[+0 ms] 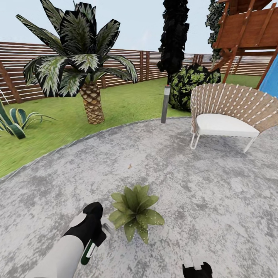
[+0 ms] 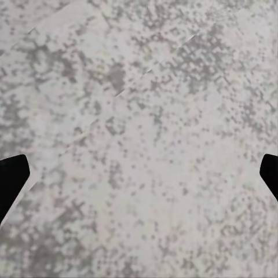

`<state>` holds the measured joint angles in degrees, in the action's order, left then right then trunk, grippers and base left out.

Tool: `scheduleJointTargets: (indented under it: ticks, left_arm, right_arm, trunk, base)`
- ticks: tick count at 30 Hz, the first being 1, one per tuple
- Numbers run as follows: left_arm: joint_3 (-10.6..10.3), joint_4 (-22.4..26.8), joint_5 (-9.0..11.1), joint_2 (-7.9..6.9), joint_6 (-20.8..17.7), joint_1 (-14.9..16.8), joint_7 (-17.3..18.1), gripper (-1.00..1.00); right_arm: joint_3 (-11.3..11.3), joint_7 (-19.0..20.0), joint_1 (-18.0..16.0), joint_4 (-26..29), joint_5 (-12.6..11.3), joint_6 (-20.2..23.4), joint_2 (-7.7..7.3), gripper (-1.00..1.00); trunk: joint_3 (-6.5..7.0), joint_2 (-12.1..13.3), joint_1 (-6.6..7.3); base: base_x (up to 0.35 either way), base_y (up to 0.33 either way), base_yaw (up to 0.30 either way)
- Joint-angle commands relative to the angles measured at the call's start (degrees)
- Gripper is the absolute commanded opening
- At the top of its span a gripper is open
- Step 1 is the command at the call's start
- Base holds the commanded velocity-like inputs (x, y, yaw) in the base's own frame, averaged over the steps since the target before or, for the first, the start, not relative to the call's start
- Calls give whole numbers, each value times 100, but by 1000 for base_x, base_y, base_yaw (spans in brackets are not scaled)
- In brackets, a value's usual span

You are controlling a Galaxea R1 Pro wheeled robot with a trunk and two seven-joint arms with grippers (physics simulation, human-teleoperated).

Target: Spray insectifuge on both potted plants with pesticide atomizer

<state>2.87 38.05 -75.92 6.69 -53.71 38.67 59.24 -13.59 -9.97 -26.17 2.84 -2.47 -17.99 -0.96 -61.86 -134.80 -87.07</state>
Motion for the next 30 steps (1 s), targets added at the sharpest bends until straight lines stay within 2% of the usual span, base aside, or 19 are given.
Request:
scheduleJointTargets:
  ticks: [1,6,15,22,26,30]
  left_arm:
    - [28,14,-54,8,-22,7,52,-100]
    - [44,15,2,27,-31,35,122,-100]
    - [4,-83,16,-149,1,15,279,-100]
    - [18,-4,2,-97,-12,84,283,-100]
    - [5,9,-29,-121,-8,193,281,-100]
    - [4,11,-36,-123,-12,436,273,-100]
  right_arm:
    - [-48,-22,-3,-3,-26,-12,-1,100]
    - [-48,-22,-3,-3,-26,-12,-1,100]
    - [-48,-22,-3,-3,-26,-12,-1,100]
    - [-48,-22,-3,-3,-26,-12,-1,100]
    - [-48,-22,-3,-3,-26,-12,-1,100]
    - [-48,-22,-3,-3,-26,-12,-1,100]
  trunk:
    - [-5,-2,1]
    - [-5,-2,1]
    - [-5,-2,1]
    - [-5,-2,1]
    - [-5,-2,1]
    - [-5,-2,1]
  base:
    - [5,0,-107]
    - [1,0,-240]
    - [0,0,-17]
    - [-10,3,0]
    - [-225,118,0]
    - [-177,177,0]
